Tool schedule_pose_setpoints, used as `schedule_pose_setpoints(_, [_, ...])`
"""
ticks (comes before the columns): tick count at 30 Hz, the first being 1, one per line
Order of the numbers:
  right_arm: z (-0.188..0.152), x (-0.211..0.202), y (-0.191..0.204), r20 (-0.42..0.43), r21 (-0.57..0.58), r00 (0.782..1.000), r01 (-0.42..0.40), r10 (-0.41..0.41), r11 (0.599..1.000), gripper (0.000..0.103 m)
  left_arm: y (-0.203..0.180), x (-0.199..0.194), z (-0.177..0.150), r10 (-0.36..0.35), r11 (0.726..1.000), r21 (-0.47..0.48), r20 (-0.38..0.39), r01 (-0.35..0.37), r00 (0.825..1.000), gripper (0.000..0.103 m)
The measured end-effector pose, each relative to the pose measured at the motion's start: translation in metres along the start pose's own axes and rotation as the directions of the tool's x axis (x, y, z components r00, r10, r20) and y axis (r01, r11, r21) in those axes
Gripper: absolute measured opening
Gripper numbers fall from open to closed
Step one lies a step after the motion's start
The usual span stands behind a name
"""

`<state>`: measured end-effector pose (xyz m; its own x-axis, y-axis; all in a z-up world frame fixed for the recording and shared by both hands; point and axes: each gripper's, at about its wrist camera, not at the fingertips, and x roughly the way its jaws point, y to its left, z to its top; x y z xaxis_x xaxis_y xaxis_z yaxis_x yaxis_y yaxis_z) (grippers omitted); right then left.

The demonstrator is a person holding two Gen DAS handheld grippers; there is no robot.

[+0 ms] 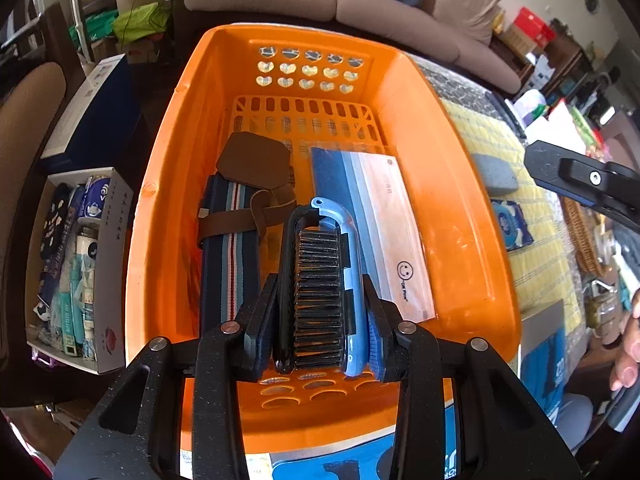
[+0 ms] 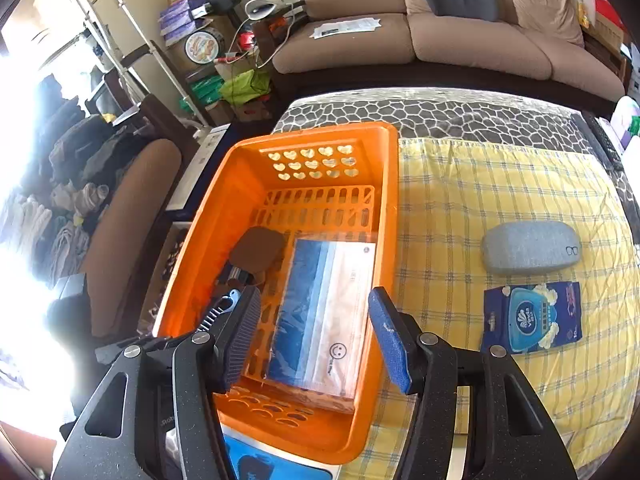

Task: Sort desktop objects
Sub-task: 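Lower the hairbrush into the basket beside the mask bag and open the left tool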

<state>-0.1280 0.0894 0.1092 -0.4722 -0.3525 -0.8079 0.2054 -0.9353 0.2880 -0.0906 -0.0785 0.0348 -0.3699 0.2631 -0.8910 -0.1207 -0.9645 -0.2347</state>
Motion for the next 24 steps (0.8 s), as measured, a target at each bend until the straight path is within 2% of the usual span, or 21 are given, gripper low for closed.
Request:
schedule_pose_setpoints(9, [-0.015,0.001,-0.032,-0.003,0.024,1.0,-0.02,0.02,1.0,0.058,-0.008,0.024,0.004,0.098,0.995,0.021,-0.056,-0.097,0.994,0.035])
schedule_pose_setpoints(14, [-0.02,-0.002,-0.04,-0.003,0.001,1.0,-0.003,0.003,1.0,0.058,-0.004,0.035,0.003,0.14,0.99,0.012,-0.082,-0.139,0.987,0.035])
schedule_pose_setpoints(24, [-0.031,-0.005,-0.057,-0.013,-0.008,1.0,0.022,-0.022,1.0,0.058,-0.005,0.042,0.0,0.141,0.99,-0.011,-0.09,-0.143,0.986,0.038])
